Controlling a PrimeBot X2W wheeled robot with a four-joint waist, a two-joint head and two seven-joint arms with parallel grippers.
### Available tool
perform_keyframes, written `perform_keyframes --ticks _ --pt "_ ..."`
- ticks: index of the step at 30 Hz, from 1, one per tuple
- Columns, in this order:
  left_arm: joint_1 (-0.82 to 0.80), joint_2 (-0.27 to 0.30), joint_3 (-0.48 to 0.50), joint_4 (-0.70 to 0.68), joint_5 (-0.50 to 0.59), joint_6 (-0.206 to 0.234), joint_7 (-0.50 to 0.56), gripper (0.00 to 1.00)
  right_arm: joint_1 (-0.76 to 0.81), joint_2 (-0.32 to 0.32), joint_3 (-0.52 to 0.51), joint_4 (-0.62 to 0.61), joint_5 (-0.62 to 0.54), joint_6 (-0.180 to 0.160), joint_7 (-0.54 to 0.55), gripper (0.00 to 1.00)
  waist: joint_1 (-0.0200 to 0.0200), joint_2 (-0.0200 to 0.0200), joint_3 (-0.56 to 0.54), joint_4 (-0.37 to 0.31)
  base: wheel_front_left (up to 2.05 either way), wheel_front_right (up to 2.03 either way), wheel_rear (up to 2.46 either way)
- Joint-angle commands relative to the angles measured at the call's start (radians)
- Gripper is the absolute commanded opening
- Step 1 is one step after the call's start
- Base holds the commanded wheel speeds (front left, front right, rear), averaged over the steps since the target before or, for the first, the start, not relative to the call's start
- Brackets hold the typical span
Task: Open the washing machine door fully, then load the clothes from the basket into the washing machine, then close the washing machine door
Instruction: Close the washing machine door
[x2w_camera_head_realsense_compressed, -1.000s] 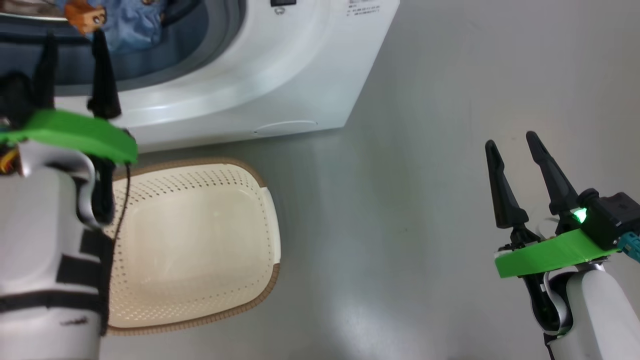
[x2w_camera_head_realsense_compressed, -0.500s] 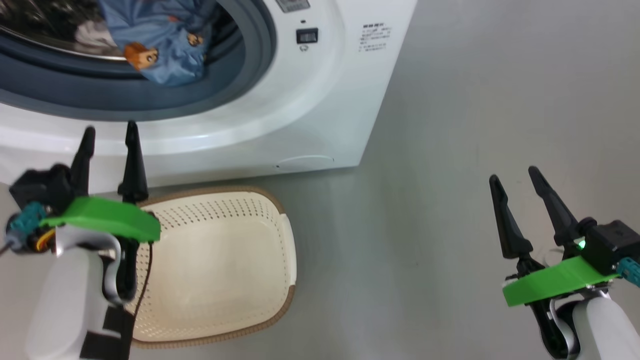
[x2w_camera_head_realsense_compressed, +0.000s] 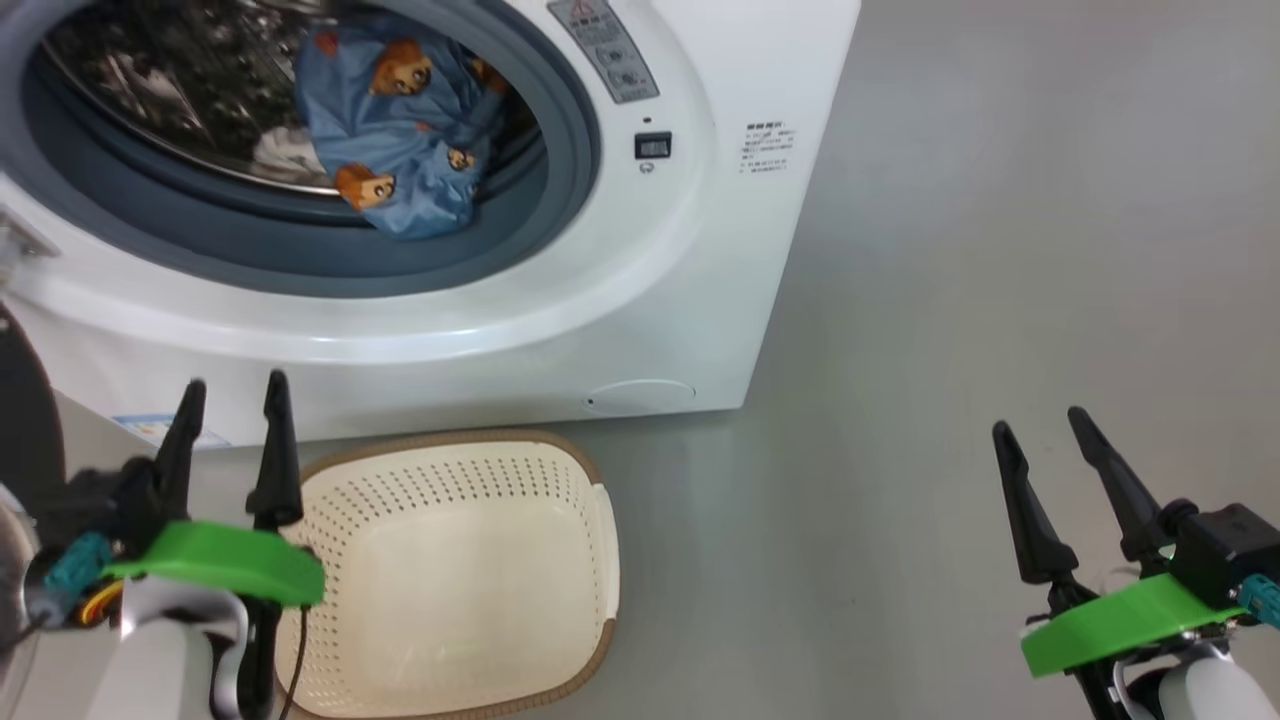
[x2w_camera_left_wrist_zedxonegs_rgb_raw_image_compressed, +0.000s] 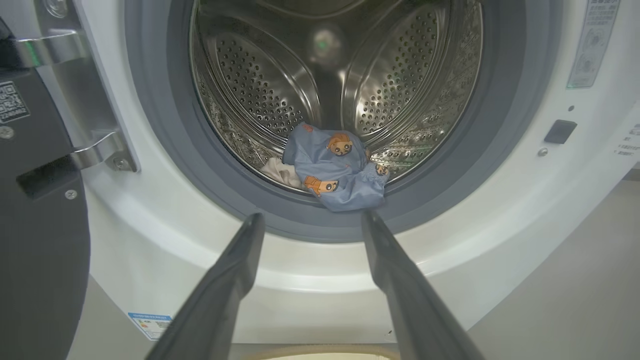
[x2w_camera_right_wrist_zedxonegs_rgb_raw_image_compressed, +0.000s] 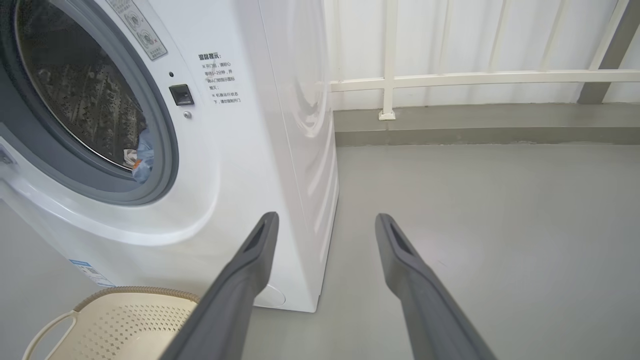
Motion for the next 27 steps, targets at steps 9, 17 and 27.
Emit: perform_keyframes --ticks 9,17,27 --pt "0.117 0.036 0.057 -0.084 0.012 -0.002 -0.005 1.0 0.072 -0.022 0.003 -0.02 0.011 0.001 -0.007 1.0 0.0 0.0001 -0.084 0.023 0.0 0.0 0.0" --pt "0.213 0.038 0.077 -0.138 0.015 -0.002 -0.005 1.0 0.123 -0.023 -0.011 -0.023 0.014 0.001 -0.007 1.0 0.0 0.0001 -0.139 0.037 0.0 0.0 0.0" --pt "0.289 0.036 0.105 -0.195 0.015 -0.002 -0.005 1.0 0.159 -0.026 -0.021 -0.032 0.016 0.001 -0.007 1.0 0.0 0.0001 -0.165 0.044 0.0 0.0 0.0"
